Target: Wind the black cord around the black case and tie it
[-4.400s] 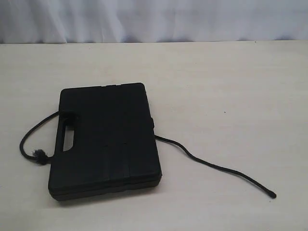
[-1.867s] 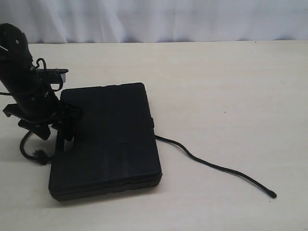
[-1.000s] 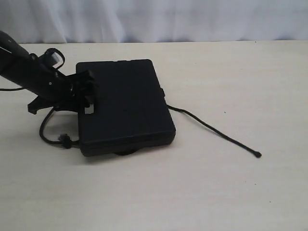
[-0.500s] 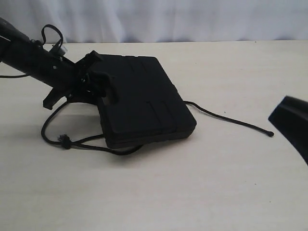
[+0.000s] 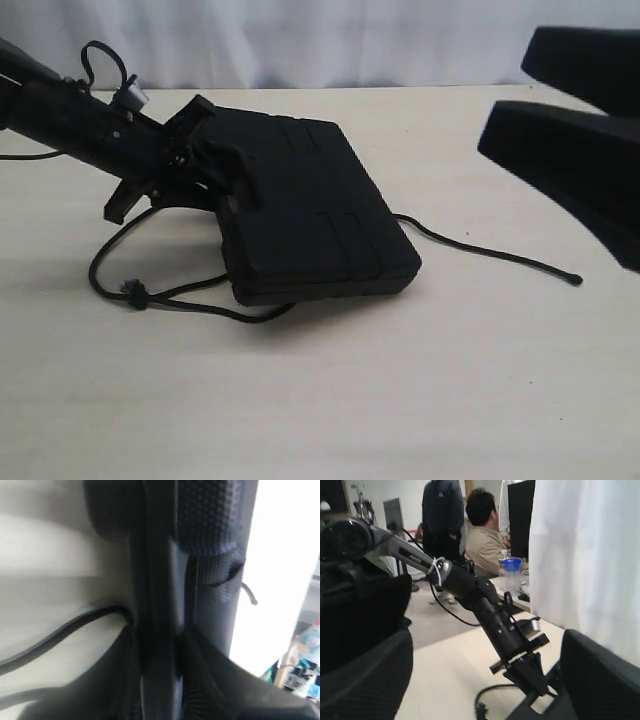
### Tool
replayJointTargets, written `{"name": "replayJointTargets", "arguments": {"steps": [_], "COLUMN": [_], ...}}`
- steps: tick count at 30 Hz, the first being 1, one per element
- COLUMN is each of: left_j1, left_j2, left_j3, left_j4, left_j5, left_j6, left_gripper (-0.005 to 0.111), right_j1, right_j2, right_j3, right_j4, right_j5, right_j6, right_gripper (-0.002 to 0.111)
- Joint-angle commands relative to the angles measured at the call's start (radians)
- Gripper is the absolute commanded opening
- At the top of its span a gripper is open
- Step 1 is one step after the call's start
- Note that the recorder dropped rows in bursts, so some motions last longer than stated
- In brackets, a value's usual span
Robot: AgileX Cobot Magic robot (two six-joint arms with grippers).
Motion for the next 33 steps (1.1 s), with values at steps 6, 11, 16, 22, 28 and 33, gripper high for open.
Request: {"name": "replayJointTargets", "arguments": {"steps": [6,11,16,22,28,33], "left_j1": [0.001,0.001,0.001,0.001,0.001,0.001], "left_j2": [-0.018,-0.018,-0.018,-0.018,-0.018,-0.018], "left_j3": [-0.013,-0.013,-0.013,-0.013,-0.013,-0.013], "left_j4": [-0.2,-0.215,-0.217,-0.222,-0.237,-0.237], "left_j5": [0.096,0.094,0.116,0.141,0.144,0.148], "left_j6": [0.134,0.15,0.15,0.15,0.15,0.15], "left_gripper": [0.0,0.0,0.0,0.0,0.0,0.0], "right_j1": [0.255,0.561,0.823,1.166,1.18,1.18], "right_j2": [0.099,0.122,0.245,0.558,0.887,0.953], "right_j3": [-0.173,-0.114,0.021,0.097,0.097,0.097], "right_j4": [-0.438,-0.557,-0.557,-0.55,-0.647,-0.607], "right_j5": [-0.537,-0.961,-1.355,-1.87,-2.172,-2.186], "right_j6": [-0.009,-0.025,-0.06,0.061,0.546,0.618], "right_gripper": [0.076,0.076,0.076,0.076,0.076,0.076]}}
